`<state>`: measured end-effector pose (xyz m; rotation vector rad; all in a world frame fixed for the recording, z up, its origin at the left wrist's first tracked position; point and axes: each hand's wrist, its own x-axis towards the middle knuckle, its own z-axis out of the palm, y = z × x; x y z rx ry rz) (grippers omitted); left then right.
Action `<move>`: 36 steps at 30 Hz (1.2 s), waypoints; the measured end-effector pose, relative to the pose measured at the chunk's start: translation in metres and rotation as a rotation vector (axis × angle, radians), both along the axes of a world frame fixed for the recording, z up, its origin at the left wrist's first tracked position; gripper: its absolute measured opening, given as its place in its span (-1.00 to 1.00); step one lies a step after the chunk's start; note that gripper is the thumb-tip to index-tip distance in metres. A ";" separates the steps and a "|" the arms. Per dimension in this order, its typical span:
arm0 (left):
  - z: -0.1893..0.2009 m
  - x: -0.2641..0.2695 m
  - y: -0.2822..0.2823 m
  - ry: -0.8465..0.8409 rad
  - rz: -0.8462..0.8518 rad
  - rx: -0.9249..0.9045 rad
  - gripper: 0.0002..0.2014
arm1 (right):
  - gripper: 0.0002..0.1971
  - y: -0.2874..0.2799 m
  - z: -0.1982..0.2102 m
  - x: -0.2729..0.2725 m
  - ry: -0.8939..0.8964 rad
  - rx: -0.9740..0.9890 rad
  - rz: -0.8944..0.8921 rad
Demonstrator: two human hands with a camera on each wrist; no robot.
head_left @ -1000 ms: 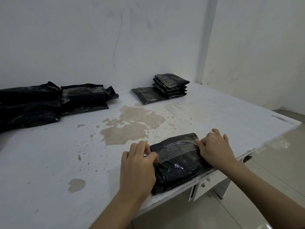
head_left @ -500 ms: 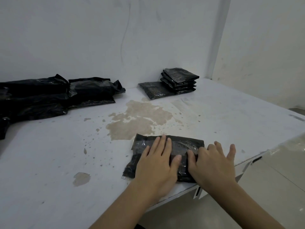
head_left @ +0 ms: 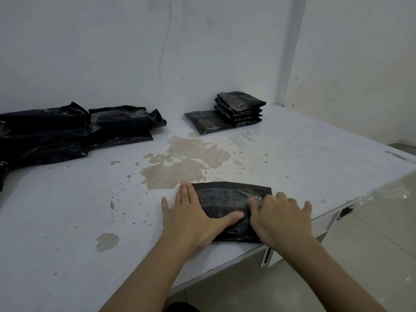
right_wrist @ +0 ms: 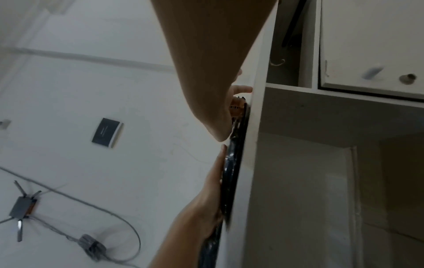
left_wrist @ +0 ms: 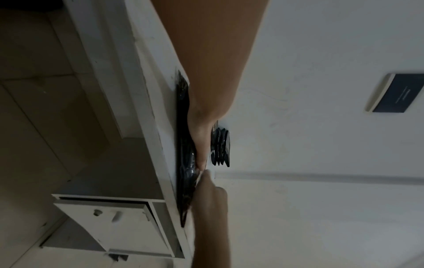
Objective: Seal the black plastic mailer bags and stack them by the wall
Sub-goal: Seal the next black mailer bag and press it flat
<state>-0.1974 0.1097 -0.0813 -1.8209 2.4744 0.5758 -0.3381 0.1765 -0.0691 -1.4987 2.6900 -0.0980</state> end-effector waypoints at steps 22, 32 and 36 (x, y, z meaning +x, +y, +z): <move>-0.001 0.004 0.001 -0.013 -0.002 -0.047 0.14 | -0.57 -0.034 0.009 -0.013 -0.053 0.015 0.002; -0.004 -0.011 -0.025 0.078 0.158 -0.253 -0.29 | -0.44 -0.007 -0.015 0.008 -0.143 -0.136 -0.136; -0.008 -0.013 -0.026 0.132 0.194 -0.293 -0.52 | -0.53 -0.013 -0.017 0.004 -0.169 -0.161 -0.145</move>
